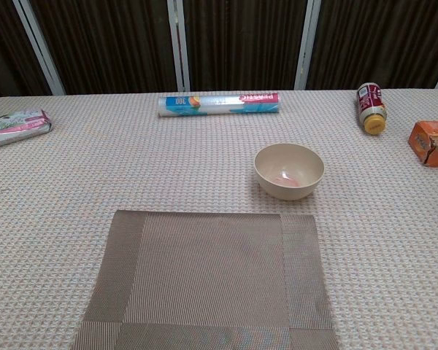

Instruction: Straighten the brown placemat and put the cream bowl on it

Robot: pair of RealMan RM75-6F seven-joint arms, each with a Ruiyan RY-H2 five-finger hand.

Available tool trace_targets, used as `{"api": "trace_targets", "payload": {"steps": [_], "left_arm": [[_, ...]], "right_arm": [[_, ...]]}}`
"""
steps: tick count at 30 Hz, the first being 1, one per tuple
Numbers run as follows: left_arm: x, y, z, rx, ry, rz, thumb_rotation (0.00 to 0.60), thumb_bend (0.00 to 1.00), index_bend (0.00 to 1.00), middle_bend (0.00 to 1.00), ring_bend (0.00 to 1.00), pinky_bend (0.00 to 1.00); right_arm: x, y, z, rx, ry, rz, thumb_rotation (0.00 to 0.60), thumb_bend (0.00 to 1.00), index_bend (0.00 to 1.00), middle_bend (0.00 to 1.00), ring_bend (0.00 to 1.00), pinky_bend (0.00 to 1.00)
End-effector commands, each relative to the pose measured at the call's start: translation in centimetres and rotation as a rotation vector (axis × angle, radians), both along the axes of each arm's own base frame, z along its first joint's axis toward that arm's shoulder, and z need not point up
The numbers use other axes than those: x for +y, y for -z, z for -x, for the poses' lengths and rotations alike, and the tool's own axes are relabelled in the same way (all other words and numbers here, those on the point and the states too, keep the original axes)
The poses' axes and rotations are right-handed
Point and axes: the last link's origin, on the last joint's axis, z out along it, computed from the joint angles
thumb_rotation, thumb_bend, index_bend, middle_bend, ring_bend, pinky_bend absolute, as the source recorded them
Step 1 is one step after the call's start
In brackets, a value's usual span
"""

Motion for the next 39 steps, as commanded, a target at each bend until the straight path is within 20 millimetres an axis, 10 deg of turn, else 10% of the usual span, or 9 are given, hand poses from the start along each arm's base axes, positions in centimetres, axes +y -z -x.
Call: {"api": "trace_targets", "payload": {"steps": [1, 12, 24, 39], "left_arm": [[0.0, 0.0, 0.1, -0.005, -0.006, 0.009, 0.600, 0.03, 0.00, 0.00, 0.00, 0.00], [0.1, 0.1, -0.1, 0.018, 0.002, -0.014, 0.600, 0.04, 0.00, 0.00, 0.00, 0.00], [0.9, 0.3, 0.7, 0.060, -0.044, -0.050, 0.600, 0.05, 0.00, 0.00, 0.00, 0.00], [1.9, 0.4, 2.5, 0.102, -0.131, -0.068, 0.600, 0.05, 0.00, 0.00, 0.00, 0.00]], "right_arm": [[0.0, 0.1, 0.1, 0.006, 0.005, -0.002, 0.600, 0.00, 0.00, 0.00, 0.00, 0.00], [-3.0, 2.5, -0.2, 0.128, -0.037, -0.097, 0.600, 0.00, 0.00, 0.00, 0.00, 0.00], [-12.7, 10.6, -7.6, 0.233, -0.231, -0.362, 0.600, 0.00, 0.02, 0.00, 0.00, 0.00], [-17.3, 18.6, -10.5, 0.266, -0.217, -0.472, 0.600, 0.02, 0.27, 0.00, 0.00, 0.00]]}}
